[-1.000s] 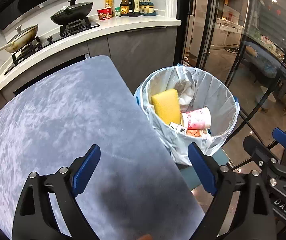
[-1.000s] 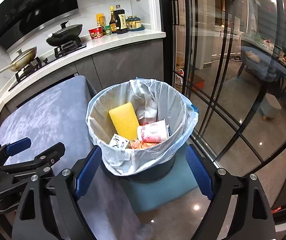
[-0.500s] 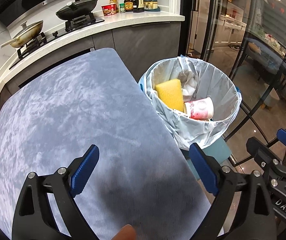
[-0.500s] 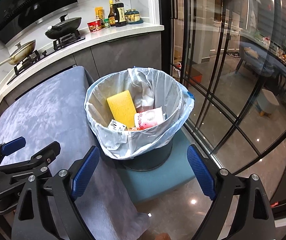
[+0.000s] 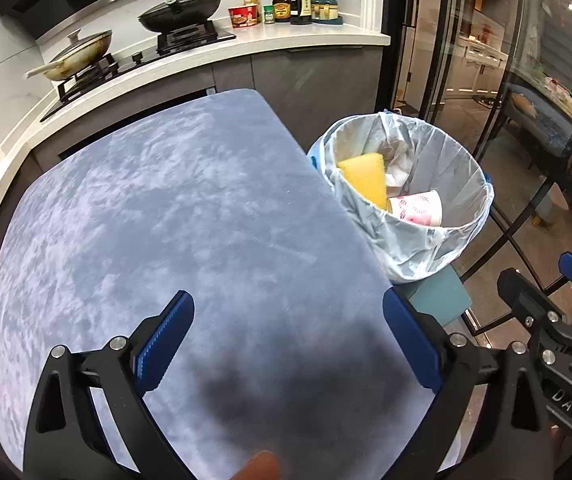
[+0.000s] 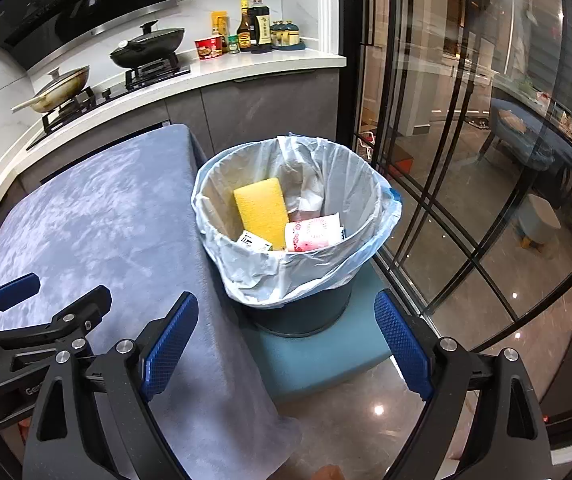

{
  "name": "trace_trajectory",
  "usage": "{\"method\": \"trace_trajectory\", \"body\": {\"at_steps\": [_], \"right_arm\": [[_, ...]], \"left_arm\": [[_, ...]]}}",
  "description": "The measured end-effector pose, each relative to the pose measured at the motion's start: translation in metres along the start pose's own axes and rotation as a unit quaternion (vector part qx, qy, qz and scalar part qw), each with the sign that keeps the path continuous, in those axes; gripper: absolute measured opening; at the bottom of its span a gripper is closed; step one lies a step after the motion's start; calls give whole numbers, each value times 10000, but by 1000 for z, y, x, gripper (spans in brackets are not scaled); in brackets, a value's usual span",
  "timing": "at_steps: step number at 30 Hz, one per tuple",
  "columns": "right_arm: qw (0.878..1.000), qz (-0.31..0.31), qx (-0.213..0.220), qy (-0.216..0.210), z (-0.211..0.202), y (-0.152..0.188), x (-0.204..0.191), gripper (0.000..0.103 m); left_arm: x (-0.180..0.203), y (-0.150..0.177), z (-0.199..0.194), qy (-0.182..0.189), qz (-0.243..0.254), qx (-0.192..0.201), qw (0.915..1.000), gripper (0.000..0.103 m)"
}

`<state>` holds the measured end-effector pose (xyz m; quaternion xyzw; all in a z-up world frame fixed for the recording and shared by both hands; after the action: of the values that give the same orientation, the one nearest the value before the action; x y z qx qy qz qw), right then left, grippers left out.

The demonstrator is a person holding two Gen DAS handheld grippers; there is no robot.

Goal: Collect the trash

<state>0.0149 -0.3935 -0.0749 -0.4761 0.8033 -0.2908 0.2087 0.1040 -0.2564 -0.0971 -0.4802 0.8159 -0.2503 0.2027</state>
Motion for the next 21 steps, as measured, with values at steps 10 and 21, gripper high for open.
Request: {"method": "trace_trajectory", "body": {"at_steps": [10,21], "right_arm": [[9998,-180,20,-45,-8,4,-18,86],[9997,-258,41,-41,-9,4,-24,86]], "left_arm": [[-18,9,-9,-111,-84,-33,9999,91],[-25,13,-11,-164,-150,-32,9997,91]]}}
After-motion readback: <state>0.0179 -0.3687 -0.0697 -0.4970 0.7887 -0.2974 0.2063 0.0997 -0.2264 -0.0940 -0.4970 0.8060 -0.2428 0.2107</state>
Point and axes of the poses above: each gripper's, at about its wrist camera, not at the fingertips, and z roughly the way its jaws point, x to its right, y to its underside, the point moved 10 cm from there along z, roughly the way its jaws point, and after that the axes turned 3 degrees about -y, right-handed, at the moved point
